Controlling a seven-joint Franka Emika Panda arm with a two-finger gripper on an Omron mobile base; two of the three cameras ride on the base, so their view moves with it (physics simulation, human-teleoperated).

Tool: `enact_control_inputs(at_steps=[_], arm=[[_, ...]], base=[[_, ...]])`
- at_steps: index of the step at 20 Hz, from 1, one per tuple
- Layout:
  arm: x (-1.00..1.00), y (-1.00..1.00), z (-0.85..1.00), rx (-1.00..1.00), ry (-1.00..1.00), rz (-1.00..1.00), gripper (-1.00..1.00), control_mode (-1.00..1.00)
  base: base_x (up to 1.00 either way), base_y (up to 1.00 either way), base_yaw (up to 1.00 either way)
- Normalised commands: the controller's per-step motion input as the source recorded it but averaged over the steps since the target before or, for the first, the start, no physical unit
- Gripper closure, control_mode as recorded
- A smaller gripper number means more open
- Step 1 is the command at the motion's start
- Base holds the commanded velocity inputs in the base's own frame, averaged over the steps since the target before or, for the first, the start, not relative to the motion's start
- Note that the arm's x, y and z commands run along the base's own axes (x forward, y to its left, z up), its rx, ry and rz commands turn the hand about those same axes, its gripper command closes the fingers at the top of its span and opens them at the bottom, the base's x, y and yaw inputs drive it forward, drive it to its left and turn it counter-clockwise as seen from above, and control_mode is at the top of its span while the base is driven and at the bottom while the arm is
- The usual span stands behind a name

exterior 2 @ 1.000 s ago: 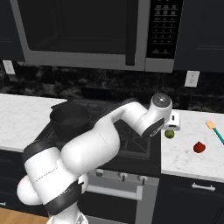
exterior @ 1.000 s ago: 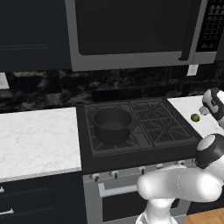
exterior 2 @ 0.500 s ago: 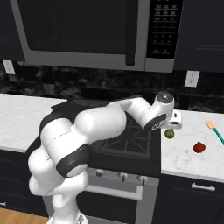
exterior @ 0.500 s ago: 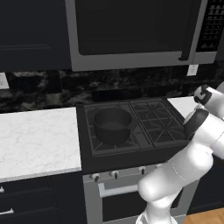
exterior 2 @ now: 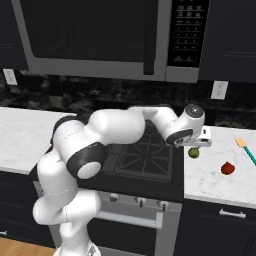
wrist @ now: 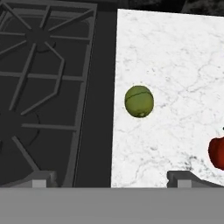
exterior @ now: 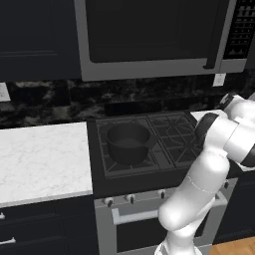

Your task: Put the lime and bell pepper in the pot. Retrieve the spatula and lightly stir the vegetables in the pot.

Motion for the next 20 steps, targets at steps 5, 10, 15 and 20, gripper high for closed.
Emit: enact_control_inputs(at_steps=[5,10,15,20], arm=[[0.32,-0.02,-0.24,0.0,0.0,0.0,-1.0,-1.0],[0.02,-0.1,-0.03,0.0,0.0,0.0,-1.0,-1.0],[0.16,-0.11,-0.16,0.0,0.0,0.0,-1.0,-1.0],[0.31,0.0,-0.32,0.0,0.0,0.0,-1.0,-1.0]], base=[[0.0,0.0,0.0],[0.0,0.0,0.0],[0.0,0.0,0.0],[0.0,0.0,0.0]])
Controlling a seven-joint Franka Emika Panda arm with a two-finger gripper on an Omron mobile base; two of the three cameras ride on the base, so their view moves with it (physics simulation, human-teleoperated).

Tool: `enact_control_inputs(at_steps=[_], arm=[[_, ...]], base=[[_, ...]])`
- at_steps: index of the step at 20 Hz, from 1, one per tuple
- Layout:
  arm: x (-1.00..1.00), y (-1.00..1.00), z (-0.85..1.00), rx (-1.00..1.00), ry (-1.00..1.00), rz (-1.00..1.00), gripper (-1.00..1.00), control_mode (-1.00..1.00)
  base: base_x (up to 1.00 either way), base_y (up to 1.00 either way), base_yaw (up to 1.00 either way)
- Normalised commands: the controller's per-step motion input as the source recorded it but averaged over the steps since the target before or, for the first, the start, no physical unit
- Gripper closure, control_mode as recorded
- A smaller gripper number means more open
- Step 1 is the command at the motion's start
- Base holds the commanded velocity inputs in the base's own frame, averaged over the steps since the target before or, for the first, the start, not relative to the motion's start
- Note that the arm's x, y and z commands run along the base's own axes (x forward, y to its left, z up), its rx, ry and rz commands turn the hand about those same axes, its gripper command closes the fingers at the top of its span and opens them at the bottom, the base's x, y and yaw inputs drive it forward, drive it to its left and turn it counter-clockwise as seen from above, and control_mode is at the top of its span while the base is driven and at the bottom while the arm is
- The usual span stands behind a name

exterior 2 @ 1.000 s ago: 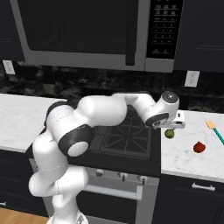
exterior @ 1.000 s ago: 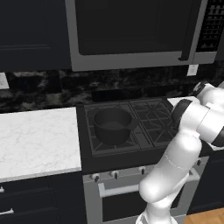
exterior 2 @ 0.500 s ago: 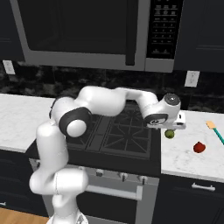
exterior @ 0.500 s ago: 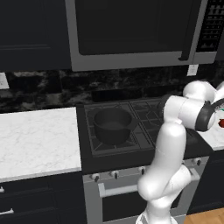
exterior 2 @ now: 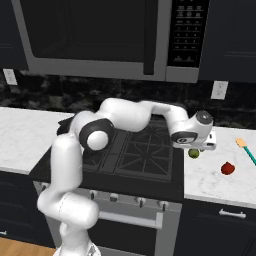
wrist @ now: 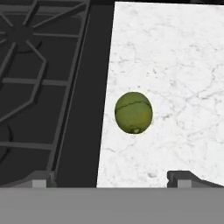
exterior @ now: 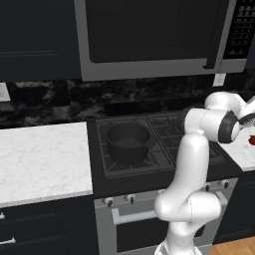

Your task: Put the lime and bell pepper in the pot. Retrieve the spatula and lightly stir the vegetables in the pot.

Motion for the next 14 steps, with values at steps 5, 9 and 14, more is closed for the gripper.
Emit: enact_control_inputs(at_steps=[5,9,14], arm=[[0.42,-0.06,-0.26,0.0,0.01,0.0,-1.0,-1.0],[0.3,-0.05,-0.28,0.0,0.01,0.0,-1.0,-1.0],[0.27,-0.14,-0.18,0.0,0.02,0.01,-1.0,-1.0]], base=[[0.0,0.0,0.0],[0.0,0.0,0.0],[0.0,0.0,0.0]])
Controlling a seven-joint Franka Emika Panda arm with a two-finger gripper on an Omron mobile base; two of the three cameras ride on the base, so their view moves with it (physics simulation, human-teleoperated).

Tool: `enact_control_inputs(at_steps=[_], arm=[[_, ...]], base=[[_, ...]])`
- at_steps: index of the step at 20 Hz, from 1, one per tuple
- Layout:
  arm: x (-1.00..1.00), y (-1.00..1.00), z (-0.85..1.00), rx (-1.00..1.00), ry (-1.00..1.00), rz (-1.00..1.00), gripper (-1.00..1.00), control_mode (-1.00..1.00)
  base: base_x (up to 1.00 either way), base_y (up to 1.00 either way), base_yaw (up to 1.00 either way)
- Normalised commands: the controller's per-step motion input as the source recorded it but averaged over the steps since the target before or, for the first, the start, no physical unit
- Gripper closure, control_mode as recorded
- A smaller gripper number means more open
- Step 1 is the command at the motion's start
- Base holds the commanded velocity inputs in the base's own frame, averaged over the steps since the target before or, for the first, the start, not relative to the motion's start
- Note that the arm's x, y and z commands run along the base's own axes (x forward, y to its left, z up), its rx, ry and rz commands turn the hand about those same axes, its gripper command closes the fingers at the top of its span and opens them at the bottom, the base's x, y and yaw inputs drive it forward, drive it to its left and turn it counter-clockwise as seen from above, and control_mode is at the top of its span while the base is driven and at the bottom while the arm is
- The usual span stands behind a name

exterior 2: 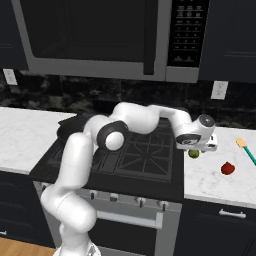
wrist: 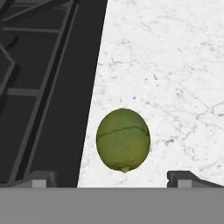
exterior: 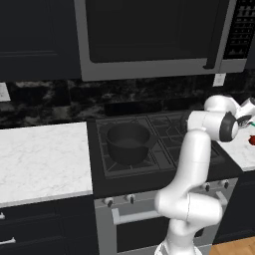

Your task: Put the lime and bell pepper in the pot. Retrieve the spatula and lightly stir the vegetables in the pot.

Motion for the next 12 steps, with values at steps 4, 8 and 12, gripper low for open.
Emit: enact_control_inputs(at_steps=[4,8,12], arm=[[0.2,-0.16,-0.08,0.0,0.02,0.02,-1.0,-1.0],[0.06,0.0,-0.22,0.0,0.0,0.01,-1.0,-1.0],[0.03,0.02,-0.27,0.0,0.0,0.0,-1.0,-1.0]], base=[[0.0,0.0,0.0],[0.0,0.0,0.0],[0.0,0.0,0.0]])
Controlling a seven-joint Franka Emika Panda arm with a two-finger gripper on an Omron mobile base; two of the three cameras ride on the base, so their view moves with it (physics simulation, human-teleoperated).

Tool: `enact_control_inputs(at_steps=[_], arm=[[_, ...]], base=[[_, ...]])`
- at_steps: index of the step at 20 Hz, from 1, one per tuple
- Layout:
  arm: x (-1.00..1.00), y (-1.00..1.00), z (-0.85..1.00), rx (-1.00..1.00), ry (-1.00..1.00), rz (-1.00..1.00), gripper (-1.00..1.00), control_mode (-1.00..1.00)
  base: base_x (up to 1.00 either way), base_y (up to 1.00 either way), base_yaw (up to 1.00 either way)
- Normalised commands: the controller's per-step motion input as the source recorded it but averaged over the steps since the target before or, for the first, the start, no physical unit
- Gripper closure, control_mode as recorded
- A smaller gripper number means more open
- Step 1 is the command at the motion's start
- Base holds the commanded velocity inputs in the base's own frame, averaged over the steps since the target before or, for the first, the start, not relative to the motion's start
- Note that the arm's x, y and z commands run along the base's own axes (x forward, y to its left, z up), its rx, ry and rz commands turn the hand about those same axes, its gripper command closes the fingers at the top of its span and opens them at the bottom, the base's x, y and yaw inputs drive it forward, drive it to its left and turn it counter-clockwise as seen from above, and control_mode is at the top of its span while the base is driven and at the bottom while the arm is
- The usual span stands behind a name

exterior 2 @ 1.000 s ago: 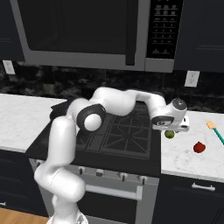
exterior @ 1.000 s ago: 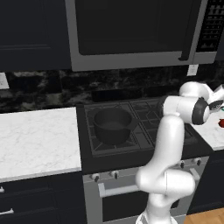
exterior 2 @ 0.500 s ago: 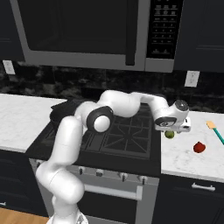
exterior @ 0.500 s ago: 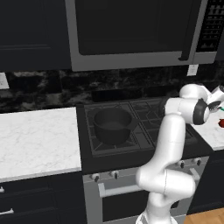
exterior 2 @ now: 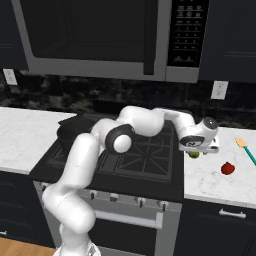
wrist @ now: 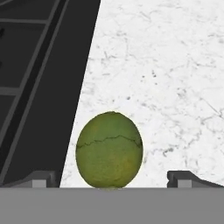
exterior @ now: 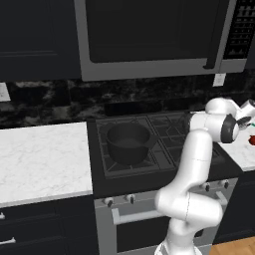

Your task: Put the lime and bell pepper in the pot. Retrieve the spatula and lightly stir the vegetables in the pot.

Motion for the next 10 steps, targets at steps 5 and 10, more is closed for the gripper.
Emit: enact_control_inputs(at_steps=[5,10], arm=[[0.21,0.06,-0.32,0.0,0.0,0.0,-1.0,-1.0],[0.48,0.07,-0.33,0.0,0.0,0.0,1.0,-1.0]], base=[[0.0,0.0,0.0],[0.0,0.0,0.0]])
